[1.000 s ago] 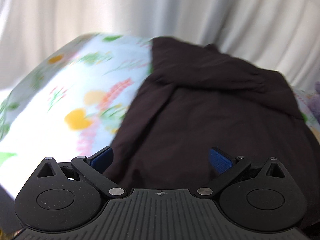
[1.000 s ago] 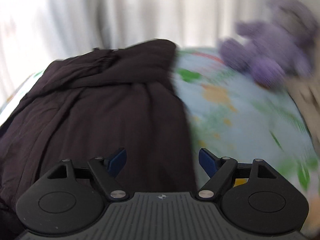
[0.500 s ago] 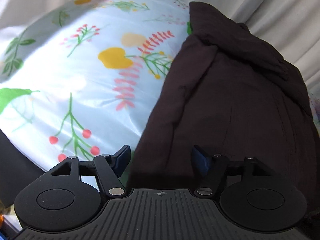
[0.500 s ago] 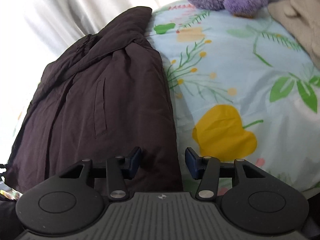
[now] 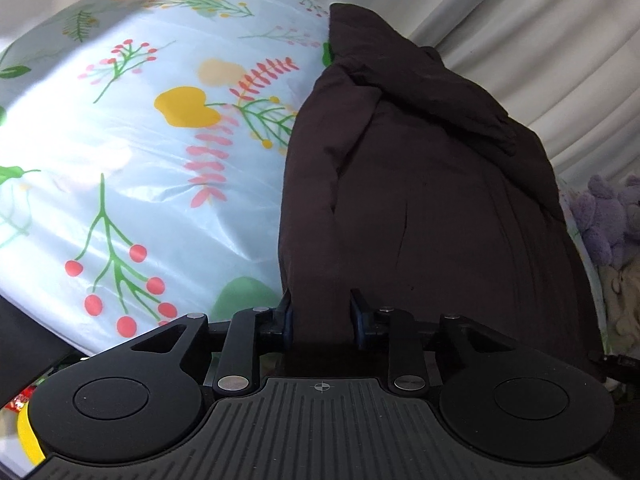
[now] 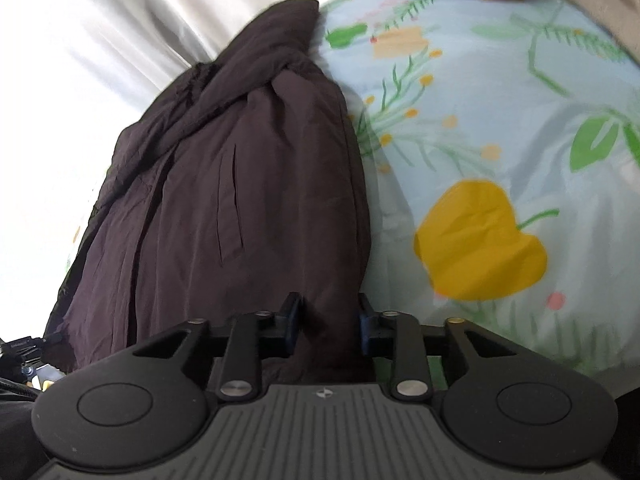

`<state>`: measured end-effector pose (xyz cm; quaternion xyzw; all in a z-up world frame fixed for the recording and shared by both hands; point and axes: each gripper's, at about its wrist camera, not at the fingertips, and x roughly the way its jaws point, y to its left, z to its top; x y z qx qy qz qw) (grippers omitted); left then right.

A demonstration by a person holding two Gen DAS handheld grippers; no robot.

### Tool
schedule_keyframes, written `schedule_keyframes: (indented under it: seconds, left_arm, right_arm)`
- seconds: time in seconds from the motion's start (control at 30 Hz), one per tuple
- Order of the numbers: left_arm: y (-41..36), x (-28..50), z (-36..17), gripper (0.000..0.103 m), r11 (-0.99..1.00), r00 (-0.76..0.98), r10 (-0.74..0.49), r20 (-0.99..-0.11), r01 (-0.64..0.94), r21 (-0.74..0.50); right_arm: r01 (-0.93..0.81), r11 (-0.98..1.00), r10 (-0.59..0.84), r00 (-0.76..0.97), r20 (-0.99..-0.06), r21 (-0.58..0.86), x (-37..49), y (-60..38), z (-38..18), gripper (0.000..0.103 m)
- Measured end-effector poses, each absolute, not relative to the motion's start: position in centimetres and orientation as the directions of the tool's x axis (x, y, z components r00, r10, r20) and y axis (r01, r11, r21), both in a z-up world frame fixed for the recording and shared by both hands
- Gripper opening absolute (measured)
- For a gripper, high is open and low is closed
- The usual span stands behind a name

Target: Fold large clothes

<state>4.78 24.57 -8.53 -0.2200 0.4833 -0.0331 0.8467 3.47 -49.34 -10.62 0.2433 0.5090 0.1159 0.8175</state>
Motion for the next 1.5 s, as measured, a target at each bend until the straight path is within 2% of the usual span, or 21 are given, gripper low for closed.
schedule_keyframes:
  seconds: [0.07,0.1,0.13,0.17,0.23,0.33,0.53,0.67,0.83,1.0,1.2,1.37,1.5]
  left_arm:
    - [24.6,5.0,-9.2,0.039,0.9,0.517,-0.279,-0.809,-0.153,-0.408]
    - [24.7,5.0,-9.5,0.038,0.898,0.516,-0.282,-0.809,-0.156,-0.412]
    - [24.8,5.0,-9.5,0.035,0.894,0.518,-0.289,-0.805,-0.155,-0.42]
    - [24.8,5.0,-9.3,0.028,0.888,0.525,-0.302,-0.796,-0.148,-0.435]
    - [24.8,4.9,-8.7,0.024,0.871,0.545,-0.327,-0.772,-0.142,-0.469]
    - [24.4,4.8,-6.8,0.021,0.849,0.605,-0.375,-0.702,-0.079,-0.522]
    - [24.2,6.3,-2.5,0.019,0.772,0.735,-0.432,-0.523,0.002,-0.635]
    - [24.5,8.8,0.0,0.019,0.736,0.784,-0.44,-0.437,0.037,-0.676]
    - [24.9,13.0,3.0,0.019,0.725,0.83,-0.429,-0.355,0.082,-0.684]
    - [25.5,17.5,4.4,0.019,0.693,0.85,-0.42,-0.318,0.074,-0.717]
    - [26.7,23.8,4.7,0.019,0.665,0.864,-0.392,-0.318,0.027,-0.746]
    - [27.5,30.0,3.9,0.019,0.687,0.872,-0.329,-0.362,-0.042,-0.726]
    - [27.6,34.8,1.7,0.021,0.715,0.87,-0.267,-0.415,-0.11,-0.691]
  right_arm:
    - [0.05,0.856,0.439,0.457,-0.774,0.515,3.5,-49.1,-10.6,0.033]
    - [0.045,0.851,0.446,0.465,-0.765,0.523,3.4,-49.1,-10.4,0.03]
    - [0.034,0.844,0.457,0.476,-0.751,0.535,3.3,-49.0,-10.2,0.024]
    - [0.025,0.831,0.474,0.493,-0.73,0.556,3.2,-49.0,-9.9,0.021]
    - [0.002,0.771,0.538,0.533,-0.653,0.637,3.0,-49.3,-9.2,0.014]
    - [-0.064,0.697,0.603,0.591,-0.535,0.714,3.3,-49.1,-7.6,0.012]
    - [-0.169,0.631,0.631,0.679,-0.375,0.758,5.8,-47.9,-4.6,0.011]
    - [-0.23,0.622,0.612,0.739,-0.282,0.749,8.5,-47.1,-2.4,0.011]
    - [-0.248,0.647,0.551,0.806,-0.217,0.721,13.0,-45.9,0.3,0.011]
    - [-0.203,0.676,0.467,0.861,-0.199,0.708,16.8,-44.8,2.1,0.011]
    - [-0.083,0.738,0.331,0.909,-0.251,0.67,23.4,-44.3,2.9,0.011]
    - [0.031,0.778,0.219,0.923,-0.317,0.628,29.1,-44.7,2.4,0.011]
    - [0.092,0.787,0.194,0.901,-0.387,0.61,34.2,-44.6,0.0,0.011]
